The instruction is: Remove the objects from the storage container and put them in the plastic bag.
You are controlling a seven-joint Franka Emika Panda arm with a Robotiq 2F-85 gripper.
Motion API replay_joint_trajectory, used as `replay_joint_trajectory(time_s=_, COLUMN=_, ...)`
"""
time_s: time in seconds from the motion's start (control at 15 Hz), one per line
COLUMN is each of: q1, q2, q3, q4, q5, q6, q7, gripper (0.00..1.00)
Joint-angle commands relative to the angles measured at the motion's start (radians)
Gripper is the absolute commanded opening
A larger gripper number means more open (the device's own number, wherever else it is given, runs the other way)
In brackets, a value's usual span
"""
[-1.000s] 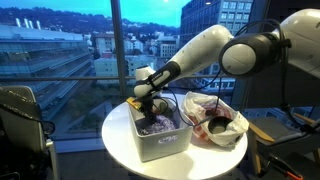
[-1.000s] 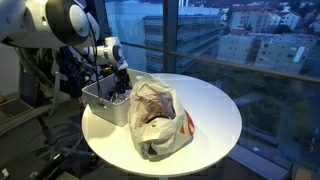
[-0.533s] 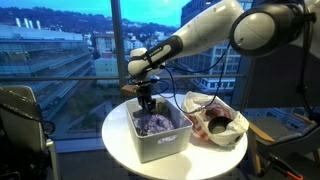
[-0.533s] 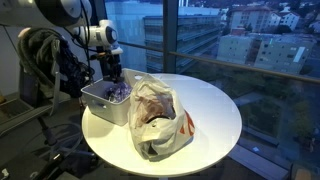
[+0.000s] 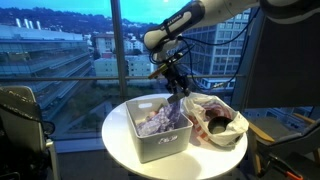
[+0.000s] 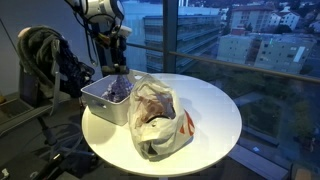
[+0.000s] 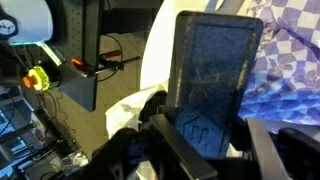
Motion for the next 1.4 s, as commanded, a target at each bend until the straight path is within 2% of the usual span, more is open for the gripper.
replay_joint_trajectory(time_s=0.0, q1=-0.026, q2=-0.079, q3=0.000, q4=-0.144, q5=-0.043, q6=-0.014, q7=-0.073, gripper=0.31)
replay_joint_trajectory(time_s=0.27, q1=-0.055, q2=-0.108, q3=-0.006, q4=-0.257, q5=-0.069, q6=0.041, q7=-0.089, gripper=0.31)
replay_joint_trajectory(time_s=0.47, q1=-0.062, q2=-0.122, q3=0.013, q4=-0.324, q5=-0.057, q6=0.193, q7=-0.112, gripper=0.31)
replay_joint_trajectory(time_s=0.6, q1=-0.060, q2=-0.128, q3=0.008, q4=-0.360, q5=-0.085, q6=0.218, q7=-0.145, gripper=0.31)
replay_joint_trajectory(time_s=0.8, q1=-0.076, q2=-0.148, q3=0.004, q4=-0.416, q5=-0.085, q6=0.177, q7=-0.196, gripper=0.31)
replay_joint_trajectory(time_s=1.07, q1=-0.094, q2=-0.169, q3=-0.007, q4=-0.456, q5=-0.089, q6=0.058, q7=-0.268, gripper=0.31)
replay_joint_trajectory(time_s=1.2, q1=-0.095, q2=-0.174, q3=-0.020, q4=-0.463, q5=-0.130, q6=0.016, q7=-0.278, gripper=0.31)
replay_joint_trajectory(time_s=1.33, q1=-0.090, q2=-0.174, q3=-0.030, q4=-0.469, q5=-0.221, q6=0.008, q7=-0.299, gripper=0.31)
